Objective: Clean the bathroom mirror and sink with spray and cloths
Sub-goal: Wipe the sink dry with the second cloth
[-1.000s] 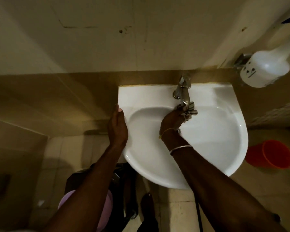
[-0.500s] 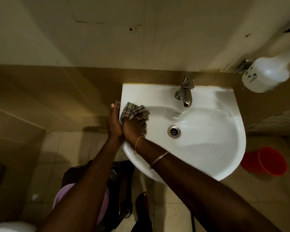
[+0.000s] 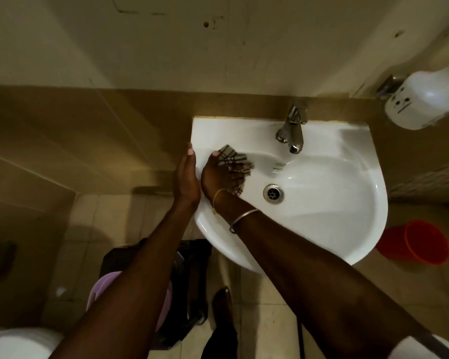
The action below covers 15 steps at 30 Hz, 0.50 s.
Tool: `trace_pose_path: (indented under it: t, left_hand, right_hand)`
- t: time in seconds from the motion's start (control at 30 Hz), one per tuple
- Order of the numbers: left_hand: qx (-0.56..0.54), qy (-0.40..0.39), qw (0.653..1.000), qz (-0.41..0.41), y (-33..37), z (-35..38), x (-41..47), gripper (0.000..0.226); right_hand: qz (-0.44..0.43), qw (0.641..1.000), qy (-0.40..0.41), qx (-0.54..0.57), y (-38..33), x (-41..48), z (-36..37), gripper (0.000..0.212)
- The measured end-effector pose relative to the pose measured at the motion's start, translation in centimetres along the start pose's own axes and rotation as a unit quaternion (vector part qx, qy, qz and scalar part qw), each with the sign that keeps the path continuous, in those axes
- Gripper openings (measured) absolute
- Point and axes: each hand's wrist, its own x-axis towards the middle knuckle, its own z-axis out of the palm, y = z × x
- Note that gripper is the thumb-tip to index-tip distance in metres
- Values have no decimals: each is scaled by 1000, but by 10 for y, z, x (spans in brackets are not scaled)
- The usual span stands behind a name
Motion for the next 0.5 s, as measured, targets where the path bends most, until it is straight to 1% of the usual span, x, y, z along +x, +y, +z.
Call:
trace_pose_path:
  t: [0.03,0.1,0.17,0.23,0.3,0.37,0.43,0.5]
  left_hand:
    - [29,-4,999,19,0,1,-2,49]
    - [58,-12,997,46,-2,1,-7,50]
    - [71,-34,995,58,-2,-1,-16,58]
    - [85,-54,992,70,-2,-3,-29,60]
    - [80,-77,992,67,-3,-1,-44,60]
    - [74,-92,991,62,-4,3,-60,59]
    - [69,-85,993,44,-6,6,-76,58]
    - [54,-72,996,15,-7,8,-84,54]
  right_hand:
    - [-34,998,-23,-54,10,-6,-4,95]
    - [-99,977,-94,-162,31,-15,-14,86]
    - [-149,943,-174,-241,46,-25,-32,79]
    - [-185,909,-232,-293,57,-39,-55,78]
    - [-236,872,-266,-336,68,-53,-80,75]
    - [-287,840,-284,-362,83,-63,-104,67]
    - [-292,822,-299,-388,98,-64,-134,65]
    - [-267,802,-304,-439,112,-57,-163,67]
